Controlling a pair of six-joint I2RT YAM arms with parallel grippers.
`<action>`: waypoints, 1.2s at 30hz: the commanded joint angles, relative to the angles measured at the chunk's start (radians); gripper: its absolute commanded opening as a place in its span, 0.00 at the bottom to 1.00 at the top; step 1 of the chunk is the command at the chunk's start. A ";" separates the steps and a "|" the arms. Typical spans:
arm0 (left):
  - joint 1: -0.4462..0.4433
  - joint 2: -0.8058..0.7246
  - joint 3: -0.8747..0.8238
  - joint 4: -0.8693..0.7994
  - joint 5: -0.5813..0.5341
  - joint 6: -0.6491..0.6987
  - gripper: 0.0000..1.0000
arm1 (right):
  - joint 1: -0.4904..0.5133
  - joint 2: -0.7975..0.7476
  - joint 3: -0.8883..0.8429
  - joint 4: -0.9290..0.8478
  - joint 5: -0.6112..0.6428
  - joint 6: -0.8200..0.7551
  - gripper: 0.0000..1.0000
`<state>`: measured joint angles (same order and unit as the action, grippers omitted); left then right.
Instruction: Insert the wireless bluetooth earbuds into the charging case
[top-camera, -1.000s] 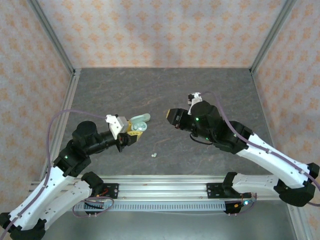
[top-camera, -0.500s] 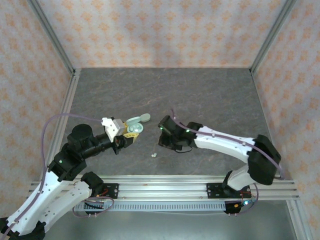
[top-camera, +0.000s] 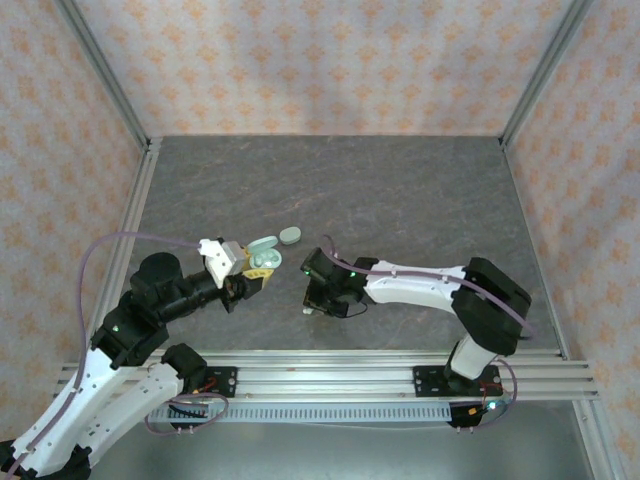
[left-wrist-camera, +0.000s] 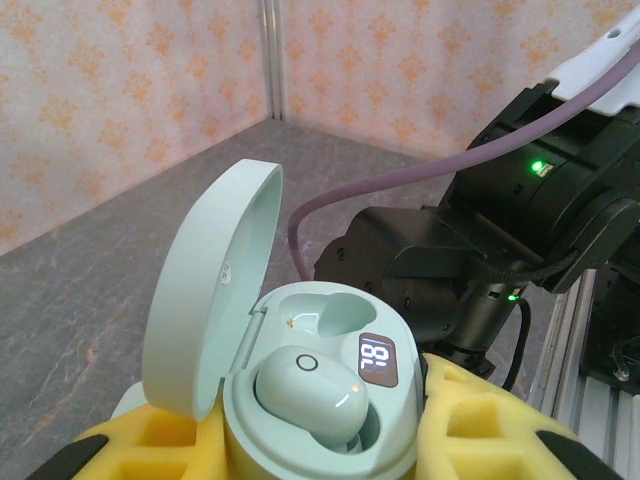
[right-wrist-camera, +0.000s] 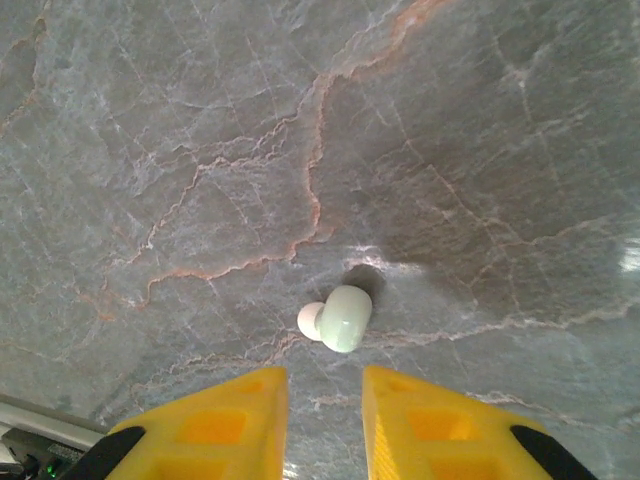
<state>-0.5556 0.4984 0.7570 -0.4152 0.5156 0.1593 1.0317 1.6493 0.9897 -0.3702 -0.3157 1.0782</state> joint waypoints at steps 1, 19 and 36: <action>0.003 -0.014 0.024 -0.002 -0.012 0.017 0.15 | 0.010 0.027 -0.011 0.035 -0.003 0.029 0.26; 0.003 -0.007 0.030 0.005 -0.012 0.015 0.15 | 0.010 0.095 0.004 0.032 -0.025 0.014 0.27; 0.004 -0.011 0.029 -0.008 -0.012 0.016 0.15 | 0.010 0.124 0.071 -0.041 0.005 -0.069 0.18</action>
<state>-0.5556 0.4973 0.7570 -0.4164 0.5152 0.1593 1.0344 1.7664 1.0275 -0.3592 -0.3439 1.0489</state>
